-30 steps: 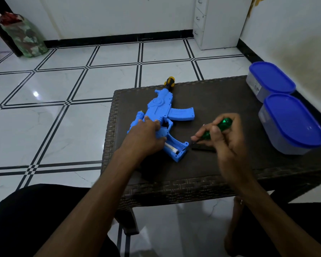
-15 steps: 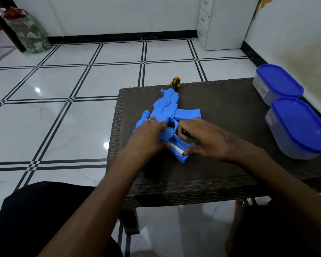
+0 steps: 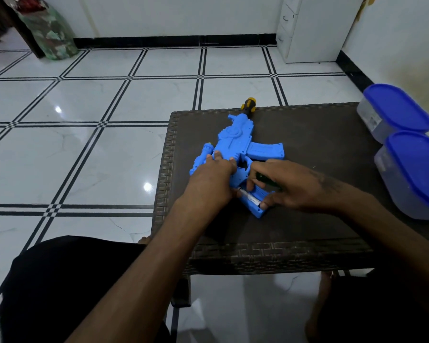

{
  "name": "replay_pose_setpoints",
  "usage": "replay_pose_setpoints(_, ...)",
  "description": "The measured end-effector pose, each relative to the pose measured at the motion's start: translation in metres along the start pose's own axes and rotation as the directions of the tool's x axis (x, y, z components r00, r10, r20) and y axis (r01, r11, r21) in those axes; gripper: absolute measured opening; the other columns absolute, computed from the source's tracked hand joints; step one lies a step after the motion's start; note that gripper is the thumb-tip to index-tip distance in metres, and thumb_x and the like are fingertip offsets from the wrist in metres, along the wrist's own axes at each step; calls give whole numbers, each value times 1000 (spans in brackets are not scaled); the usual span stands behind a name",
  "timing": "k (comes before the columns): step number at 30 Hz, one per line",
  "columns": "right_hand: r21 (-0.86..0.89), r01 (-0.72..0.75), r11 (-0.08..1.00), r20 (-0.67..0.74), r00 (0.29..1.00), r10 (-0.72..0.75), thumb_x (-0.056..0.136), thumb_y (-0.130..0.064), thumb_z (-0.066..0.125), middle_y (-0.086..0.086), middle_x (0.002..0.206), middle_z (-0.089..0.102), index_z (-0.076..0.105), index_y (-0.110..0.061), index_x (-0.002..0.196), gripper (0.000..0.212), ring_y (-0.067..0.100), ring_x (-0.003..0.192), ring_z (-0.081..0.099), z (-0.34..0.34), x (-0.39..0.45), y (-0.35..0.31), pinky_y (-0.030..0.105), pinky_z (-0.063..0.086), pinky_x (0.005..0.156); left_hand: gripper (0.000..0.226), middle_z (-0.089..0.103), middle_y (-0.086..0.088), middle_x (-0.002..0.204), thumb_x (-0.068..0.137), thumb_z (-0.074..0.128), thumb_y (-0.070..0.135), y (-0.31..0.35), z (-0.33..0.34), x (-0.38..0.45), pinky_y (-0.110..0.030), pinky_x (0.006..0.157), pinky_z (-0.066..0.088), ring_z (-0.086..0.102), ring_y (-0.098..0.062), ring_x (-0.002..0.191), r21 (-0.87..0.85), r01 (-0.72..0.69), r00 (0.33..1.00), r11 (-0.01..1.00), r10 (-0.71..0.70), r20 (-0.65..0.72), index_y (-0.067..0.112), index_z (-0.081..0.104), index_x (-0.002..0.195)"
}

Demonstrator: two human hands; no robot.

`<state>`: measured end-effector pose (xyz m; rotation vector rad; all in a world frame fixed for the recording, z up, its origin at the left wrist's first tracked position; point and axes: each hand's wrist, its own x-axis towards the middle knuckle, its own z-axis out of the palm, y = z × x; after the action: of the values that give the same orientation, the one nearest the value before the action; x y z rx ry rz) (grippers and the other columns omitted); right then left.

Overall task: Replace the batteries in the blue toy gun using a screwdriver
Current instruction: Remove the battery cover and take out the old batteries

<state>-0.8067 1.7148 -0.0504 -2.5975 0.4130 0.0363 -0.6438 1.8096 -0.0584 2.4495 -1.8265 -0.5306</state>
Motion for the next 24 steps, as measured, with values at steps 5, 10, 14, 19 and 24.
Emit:
replay_pose_setpoints(5, 39, 14, 999, -21, 1000, -13, 77, -17, 80, -32, 99, 59, 48, -24, 88, 34, -2, 91, 49, 2, 1, 1, 24, 42, 73, 78, 10, -18, 160, 89, 65, 39, 1, -1, 0, -42, 113, 27, 12, -33, 148, 11, -6, 1000, 1000, 6, -1, 20, 24, 153)
replay_pose_setpoints(10, 52, -3, 999, -40, 999, 5, 79, -12, 76, -28, 95, 59, 45, -26, 86, 35, 0, 91, 50, 8, 5, 5, 18, 42, 73, 78, 10, -18, 160, 89, 65, 39, 1, -1, -1, -41, 112, 28, 13, -33, 148, 26, -8, 1000, 1000, 8, -3, 19, 24, 153)
replay_pose_setpoints(14, 58, -49, 997, -145, 988, 57, 89, -8, 63, -17, 99, 61, 38, -28, 82, 33, -10, 84, 55, 17, -2, 3, 8, 40, 65, 76, 12, -18, 159, 89, 65, 39, 2, 1, -1, -41, 110, 31, 15, -33, 147, 23, -1, 1000, 1000, 2, -8, 19, 27, 151)
replay_pose_setpoints(19, 70, 58, 996, -247, 968, -39, 95, -7, 51, -1, 91, 66, 35, -24, 83, 26, 12, 79, 65, 21, -4, -13, 39, 53, 68, 74, 14, -16, 159, 88, 65, 38, 2, -1, -2, -40, 107, 33, 20, -32, 145, 35, -2, 1000, 999, 3, -18, 20, 29, 150)
replay_pose_setpoints(24, 77, 44, 996, -283, 959, -20, 88, -18, 68, -2, 84, 67, 33, -36, 78, 41, 14, 72, 63, 18, -5, -21, 42, 51, 64, 71, 18, -16, 156, 88, 65, 38, 2, -2, -3, -40, 105, 35, 22, -30, 144, 25, -2, 1000, 1000, 3, -23, 19, 32, 148)
